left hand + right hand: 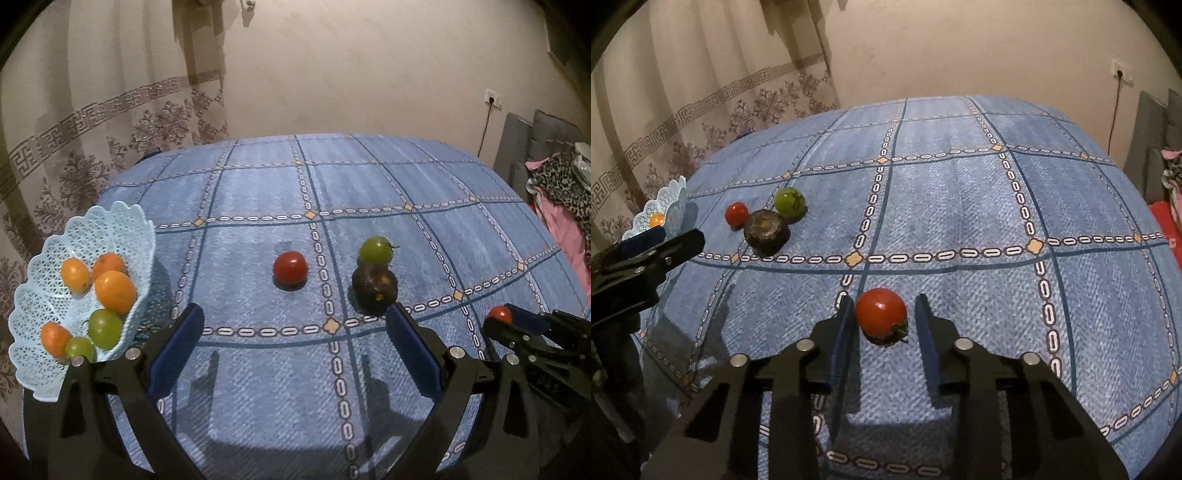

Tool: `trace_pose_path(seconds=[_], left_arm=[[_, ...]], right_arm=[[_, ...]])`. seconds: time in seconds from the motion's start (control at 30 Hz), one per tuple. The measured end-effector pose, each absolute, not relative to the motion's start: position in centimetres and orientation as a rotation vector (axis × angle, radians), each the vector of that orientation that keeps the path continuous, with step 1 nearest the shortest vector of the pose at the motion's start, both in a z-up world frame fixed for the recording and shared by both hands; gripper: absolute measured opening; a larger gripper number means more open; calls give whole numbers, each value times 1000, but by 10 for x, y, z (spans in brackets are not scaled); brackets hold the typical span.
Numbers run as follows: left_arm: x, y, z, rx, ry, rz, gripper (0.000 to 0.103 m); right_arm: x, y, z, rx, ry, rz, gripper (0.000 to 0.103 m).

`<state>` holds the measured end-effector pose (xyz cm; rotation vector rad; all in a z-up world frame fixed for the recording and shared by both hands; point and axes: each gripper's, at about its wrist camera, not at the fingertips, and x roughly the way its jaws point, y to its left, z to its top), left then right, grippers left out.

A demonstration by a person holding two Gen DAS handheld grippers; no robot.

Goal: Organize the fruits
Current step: 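Grasp a red tomato with the right tool while the left tool grasps the dark brown fruit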

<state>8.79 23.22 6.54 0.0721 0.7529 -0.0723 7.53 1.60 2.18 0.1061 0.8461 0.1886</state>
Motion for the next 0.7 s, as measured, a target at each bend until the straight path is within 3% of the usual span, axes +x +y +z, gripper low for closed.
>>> trace_pose_path(seconds=[0.23,0.37,0.6,0.7], left_arm=[[101,214,60,103,777,-122,100],[112,206,51,132,800,-130,89],[124,194,42,145,828,-167,88],[129,187,39,151,845,-182,78]], right_arm=[[71,16,21,104,836,194,28],[70,12,21,122,836,198,28],[70,12,21,129,837,201,28],[70,12,21,131,837,201,28]])
